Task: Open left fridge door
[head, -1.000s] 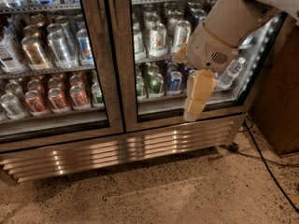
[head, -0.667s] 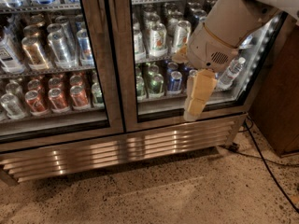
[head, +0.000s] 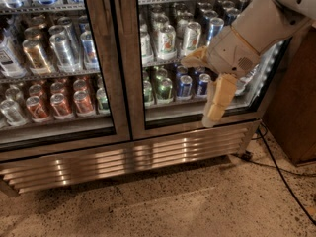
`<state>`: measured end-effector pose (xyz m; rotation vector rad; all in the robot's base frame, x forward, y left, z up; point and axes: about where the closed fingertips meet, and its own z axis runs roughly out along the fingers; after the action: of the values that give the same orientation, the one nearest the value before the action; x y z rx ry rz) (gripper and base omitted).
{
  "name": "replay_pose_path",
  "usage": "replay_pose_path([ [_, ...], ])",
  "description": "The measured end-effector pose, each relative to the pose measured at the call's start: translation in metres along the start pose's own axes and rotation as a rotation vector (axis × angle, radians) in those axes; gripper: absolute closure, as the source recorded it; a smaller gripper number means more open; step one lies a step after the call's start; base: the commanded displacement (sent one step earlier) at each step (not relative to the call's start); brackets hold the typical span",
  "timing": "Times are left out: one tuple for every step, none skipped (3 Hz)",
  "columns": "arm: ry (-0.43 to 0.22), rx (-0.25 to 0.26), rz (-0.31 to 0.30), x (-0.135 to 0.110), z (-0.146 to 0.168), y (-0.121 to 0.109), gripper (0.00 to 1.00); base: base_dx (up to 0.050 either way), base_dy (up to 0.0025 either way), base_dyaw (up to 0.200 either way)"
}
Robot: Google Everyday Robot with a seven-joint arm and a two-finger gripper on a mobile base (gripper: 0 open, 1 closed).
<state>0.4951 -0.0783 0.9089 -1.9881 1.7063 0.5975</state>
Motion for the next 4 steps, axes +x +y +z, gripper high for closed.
replay_pose_path([
  [-0.163,-0.035,-0.077,-0.0007,-0.0014,0.0018,0.0,0.0,0.0,0.0],
  [-0.259,-0.049,-0.122,0.0003,-0.004,0.0028,0.0,0.0,0.0,0.0],
  [-0.259,-0.049,-0.122,0.0003,-0.004,0.0028,0.0,0.0,0.0,0.0],
  [-0.368,-0.071,-0.158,-0.0022,-0.0029,0.0006,0.0,0.0,0.0,0.0],
])
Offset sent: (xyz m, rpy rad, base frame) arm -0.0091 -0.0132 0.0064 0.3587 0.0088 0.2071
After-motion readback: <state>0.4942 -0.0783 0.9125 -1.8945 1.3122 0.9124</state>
